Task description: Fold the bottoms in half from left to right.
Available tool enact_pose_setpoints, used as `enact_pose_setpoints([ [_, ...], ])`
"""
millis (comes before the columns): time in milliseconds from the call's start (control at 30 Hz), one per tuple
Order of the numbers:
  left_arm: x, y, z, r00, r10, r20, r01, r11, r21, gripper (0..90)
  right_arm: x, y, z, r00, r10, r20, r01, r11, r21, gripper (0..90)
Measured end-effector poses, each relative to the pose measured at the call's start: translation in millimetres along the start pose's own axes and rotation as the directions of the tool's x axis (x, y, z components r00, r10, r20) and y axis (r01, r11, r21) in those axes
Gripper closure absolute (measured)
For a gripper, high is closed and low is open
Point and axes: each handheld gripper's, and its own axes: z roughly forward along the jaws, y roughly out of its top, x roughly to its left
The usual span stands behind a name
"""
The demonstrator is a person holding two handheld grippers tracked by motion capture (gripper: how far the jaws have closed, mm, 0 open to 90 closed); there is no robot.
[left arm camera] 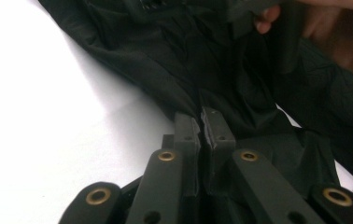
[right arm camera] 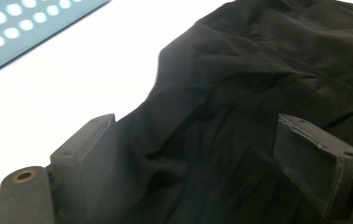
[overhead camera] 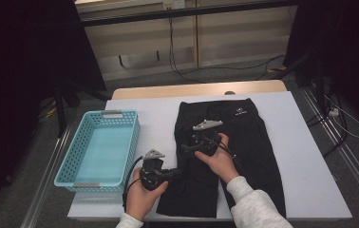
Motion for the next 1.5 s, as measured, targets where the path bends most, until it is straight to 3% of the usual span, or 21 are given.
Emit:
enact_pose_setpoints([
  [200,2.5,0.3,1.7,1.0,-0.003,-0.001,0.003,1.0,0.009,85.7,-2.9,5.2,8.5,0.999,0.037,-0.024,-0.037,0.999,0.007,23.0],
  [367,3.2,0.4,2.9,1.0,-0.009,0.002,0.009,0.9998,0.016,85.7,0.9,10.6,19.1,0.998,0.006,-0.063,-0.005,1.0,0.023,30.0],
  [467,1.4,1.8,4.0,1.0,-0.009,0.004,0.009,0.9999,0.013,85.7,2.4,15.7,26.4,0.9985,-0.052,-0.018,0.052,0.997,0.05,33.9],
  [533,1.0,2.1,4.5,1.0,-0.005,0.007,0.005,0.9999,0.015,85.9,2.9,19.1,30.5,0.9988,-0.044,-0.021,0.045,0.998,0.052,36.1],
  [600,0.8,2.0,5.1,1.0,-0.004,0.005,0.004,0.9999,0.012,86.0,6.2,20.9,35.0,0.9963,-0.085,-0.012,0.086,0.995,0.056,42.4],
  [700,1.1,1.4,6.9,1.0,-0.002,-0.001,0.002,0.9998,0.02,85.9,8.5,18.9,45.6,0.9886,-0.15,0.019,0.147,0.983,0.106,54.5],
  [800,-0.4,1.8,8.2,1.0,0.001,0.002,-0.001,0.9999,0.017,86.0,4.2,21.7,46.7,0.9889,-0.149,-0.006,0.148,0.984,0.101,80.7],
  [867,-0.7,2.6,7.5,1.0,0.005,0.009,-0.005,0.9999,0.013,86.4,-0.2,24.7,43.3,0.9854,-0.17,0.006,0.168,0.979,0.116,88.2],
  [933,-1.6,3.2,7.4,1.0,0.003,0.009,-0.003,1.0,0.002,86.8,-5.9,26.8,36.4,0.9877,-0.156,-0.009,0.156,0.982,0.106,88.6],
  [1067,-6.4,4.8,10.6,0.9989,0.01,0.047,-0.008,0.9994,-0.034,87.1,-24.1,27.8,5.5,0.9885,-0.151,0.012,0.149,0.986,0.073,88.7],
  [1167,-16.3,6.9,19.3,0.9972,0.025,0.07,-0.022,0.9989,-0.04,87.3,-42.4,18.9,-21.4,0.9912,-0.13,0.027,0.128,0.99,0.063,88.7],
  [1267,-24.0,9.4,26.0,0.996,0.045,0.077,-0.043,0.9987,-0.028,87.3,-54.1,7.3,-37.5,0.991,-0.124,0.05,0.12,0.99,0.077,88.6],
  [1400,-27.2,9.1,32.0,0.9954,0.058,0.076,-0.057,0.9983,-0.008,87.2,-60.9,-11.7,-38.7,0.9892,-0.136,0.053,0.128,0.983,0.131,83.8],
  [1500,-27.4,8.4,34.7,0.9953,0.056,0.078,-0.056,0.9984,-0.001,87.2,-59.8,-17.4,-34.2,0.9874,-0.141,0.072,0.132,0.984,0.123,67.4],
])
